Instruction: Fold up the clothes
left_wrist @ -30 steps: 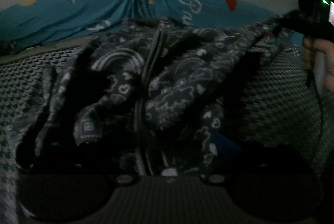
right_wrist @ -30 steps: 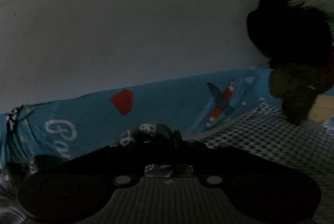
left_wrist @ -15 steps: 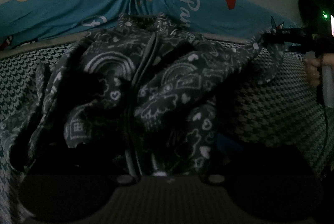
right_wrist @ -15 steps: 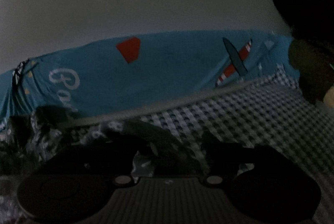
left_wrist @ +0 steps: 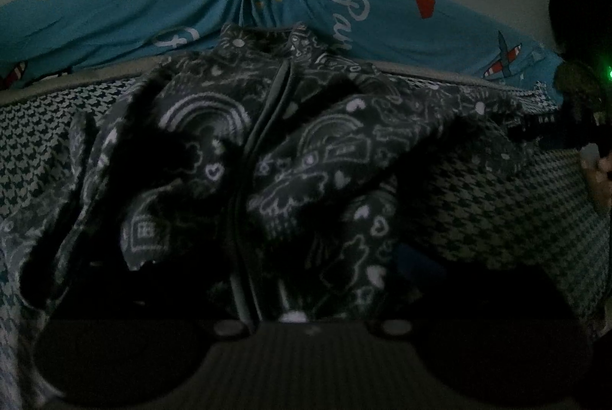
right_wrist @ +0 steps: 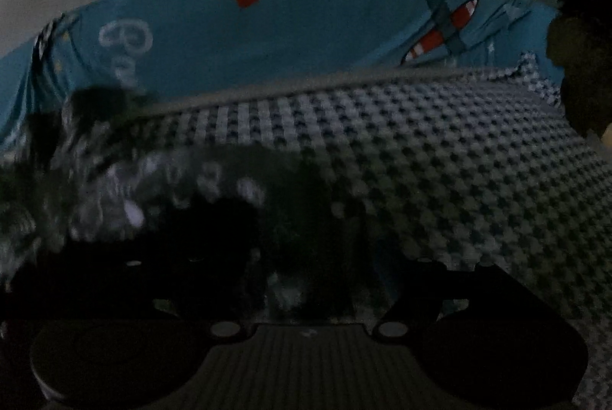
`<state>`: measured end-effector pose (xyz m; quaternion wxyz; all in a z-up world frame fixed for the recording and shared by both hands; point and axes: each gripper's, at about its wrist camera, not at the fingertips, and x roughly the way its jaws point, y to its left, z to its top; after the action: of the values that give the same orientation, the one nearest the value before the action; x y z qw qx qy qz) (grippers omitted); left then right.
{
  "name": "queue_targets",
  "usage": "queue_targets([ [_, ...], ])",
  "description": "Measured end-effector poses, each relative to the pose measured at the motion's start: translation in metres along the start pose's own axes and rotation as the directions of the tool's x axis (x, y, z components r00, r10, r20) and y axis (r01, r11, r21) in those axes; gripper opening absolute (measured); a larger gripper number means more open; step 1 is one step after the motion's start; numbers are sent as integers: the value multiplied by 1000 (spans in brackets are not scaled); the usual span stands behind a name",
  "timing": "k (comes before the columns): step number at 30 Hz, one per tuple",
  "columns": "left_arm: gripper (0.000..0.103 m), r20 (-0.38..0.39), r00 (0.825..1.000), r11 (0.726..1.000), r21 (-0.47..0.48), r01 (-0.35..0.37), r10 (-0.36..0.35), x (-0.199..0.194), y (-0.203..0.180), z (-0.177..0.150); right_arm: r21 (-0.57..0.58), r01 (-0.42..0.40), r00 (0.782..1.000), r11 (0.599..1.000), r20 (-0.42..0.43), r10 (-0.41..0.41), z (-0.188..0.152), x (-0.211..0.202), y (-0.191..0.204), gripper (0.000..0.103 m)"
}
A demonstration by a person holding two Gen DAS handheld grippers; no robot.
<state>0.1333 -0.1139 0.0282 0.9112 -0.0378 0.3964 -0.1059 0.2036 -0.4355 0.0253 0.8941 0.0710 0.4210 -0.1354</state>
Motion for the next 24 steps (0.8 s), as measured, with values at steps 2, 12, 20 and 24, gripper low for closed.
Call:
queue_targets([
  [2, 102, 1, 1000, 1000, -1, -2, 2, 0, 0, 0, 17, -7, 999, 1000, -32, 7, -7, 1, -2, 73],
  [12, 102, 4, 1000, 1000, 3, -12, 12, 1, -1, -2, 166, -59, 998, 984, -9, 62, -26, 16, 1, 56],
  [20, 102, 0, 1000, 1000, 13, -18, 18, 3, -3, -3, 187, -11, 998, 982, 59, 0, -21, 21, 6, 13],
  [24, 102, 0, 1000, 1000, 14, -18, 18, 4, -4, -3, 165, 101, 986, 981, 117, -121, -12, 8, 5, 11],
])
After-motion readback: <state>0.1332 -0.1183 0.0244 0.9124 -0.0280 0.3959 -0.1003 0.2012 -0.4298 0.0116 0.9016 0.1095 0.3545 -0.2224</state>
